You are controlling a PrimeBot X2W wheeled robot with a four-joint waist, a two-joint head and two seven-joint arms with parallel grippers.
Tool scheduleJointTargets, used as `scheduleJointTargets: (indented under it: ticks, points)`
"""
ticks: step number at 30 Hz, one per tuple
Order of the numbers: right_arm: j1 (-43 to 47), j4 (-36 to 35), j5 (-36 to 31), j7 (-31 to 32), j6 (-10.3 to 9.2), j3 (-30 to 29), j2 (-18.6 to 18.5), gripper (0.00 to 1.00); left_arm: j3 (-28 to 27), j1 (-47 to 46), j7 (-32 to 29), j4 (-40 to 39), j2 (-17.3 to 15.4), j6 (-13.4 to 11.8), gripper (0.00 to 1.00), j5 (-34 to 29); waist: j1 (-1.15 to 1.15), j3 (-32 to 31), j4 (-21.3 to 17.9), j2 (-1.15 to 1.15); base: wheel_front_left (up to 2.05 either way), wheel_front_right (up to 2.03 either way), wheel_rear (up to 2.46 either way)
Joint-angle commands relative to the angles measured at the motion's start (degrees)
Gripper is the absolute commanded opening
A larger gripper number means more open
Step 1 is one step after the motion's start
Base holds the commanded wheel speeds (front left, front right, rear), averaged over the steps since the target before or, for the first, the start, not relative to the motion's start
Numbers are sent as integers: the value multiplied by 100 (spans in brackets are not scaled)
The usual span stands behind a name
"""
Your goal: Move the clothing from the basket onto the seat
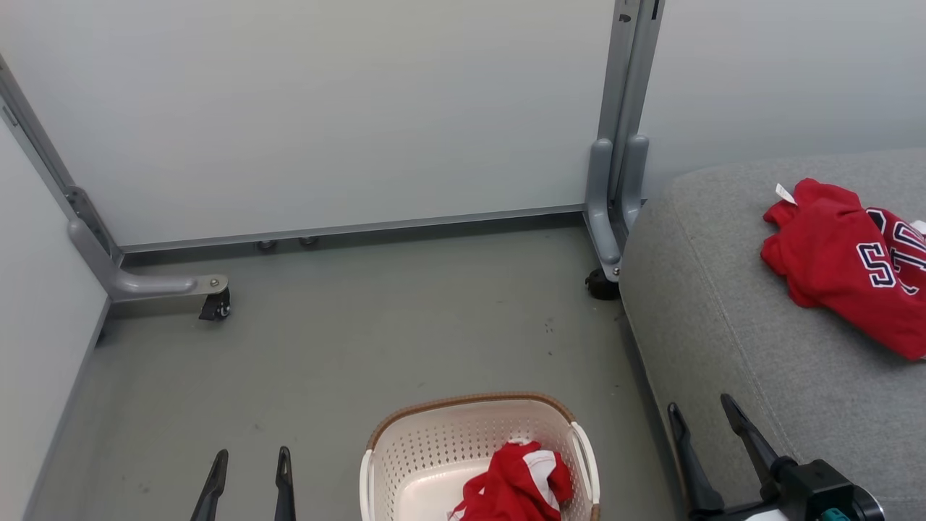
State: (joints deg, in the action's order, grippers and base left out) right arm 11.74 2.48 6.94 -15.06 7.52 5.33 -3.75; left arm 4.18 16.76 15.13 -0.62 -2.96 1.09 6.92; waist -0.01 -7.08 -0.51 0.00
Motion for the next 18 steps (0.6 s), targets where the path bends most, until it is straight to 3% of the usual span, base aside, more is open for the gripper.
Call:
scheduleJointTargets:
  ticks: [1, 18]
  points:
    - [-34, 14, 1, -16, -6, -4, 20, 100, -14, -42, 1, 22, 0, 31, 100, -37, 1, 12, -3, 0, 0, 0, 0]
    - [-79, 76, -30, -16, -6, 4, 2, 100, 73, -127, 2, -132, 3, -107, 100, -144, 1, 26, -16, 0, 0, 0, 0]
